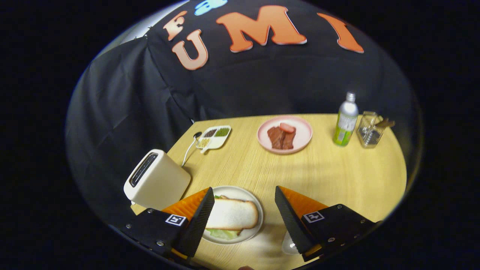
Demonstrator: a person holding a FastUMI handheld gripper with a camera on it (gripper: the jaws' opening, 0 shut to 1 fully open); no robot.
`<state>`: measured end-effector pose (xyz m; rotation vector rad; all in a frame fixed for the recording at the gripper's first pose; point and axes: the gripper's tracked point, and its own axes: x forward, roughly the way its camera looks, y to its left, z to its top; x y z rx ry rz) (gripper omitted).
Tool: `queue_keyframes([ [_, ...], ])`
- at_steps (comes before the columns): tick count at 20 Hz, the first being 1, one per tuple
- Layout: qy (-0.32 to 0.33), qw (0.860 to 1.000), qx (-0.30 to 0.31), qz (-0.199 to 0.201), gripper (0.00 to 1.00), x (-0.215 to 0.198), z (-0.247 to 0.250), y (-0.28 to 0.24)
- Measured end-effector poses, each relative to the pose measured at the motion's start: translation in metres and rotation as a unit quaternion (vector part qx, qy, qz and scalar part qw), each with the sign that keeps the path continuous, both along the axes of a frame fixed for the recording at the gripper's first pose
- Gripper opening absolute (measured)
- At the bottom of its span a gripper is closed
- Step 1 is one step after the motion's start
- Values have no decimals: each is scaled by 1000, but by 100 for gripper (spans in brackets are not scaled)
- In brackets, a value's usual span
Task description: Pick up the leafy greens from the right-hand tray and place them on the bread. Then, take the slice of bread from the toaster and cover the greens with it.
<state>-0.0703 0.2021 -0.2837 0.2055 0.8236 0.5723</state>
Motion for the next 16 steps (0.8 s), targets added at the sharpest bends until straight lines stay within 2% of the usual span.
queue_keyframes([
  [2,-65,998,2,-25,98,22,48,-15],
  [5,-157,985,8,-75,99,51,118,-44],
  [8,-238,964,9,-118,98,70,181,-72],
  [13,-348,921,-7,-175,98,89,274,-122],
  [16,-372,909,-18,-185,98,79,295,-133],
])
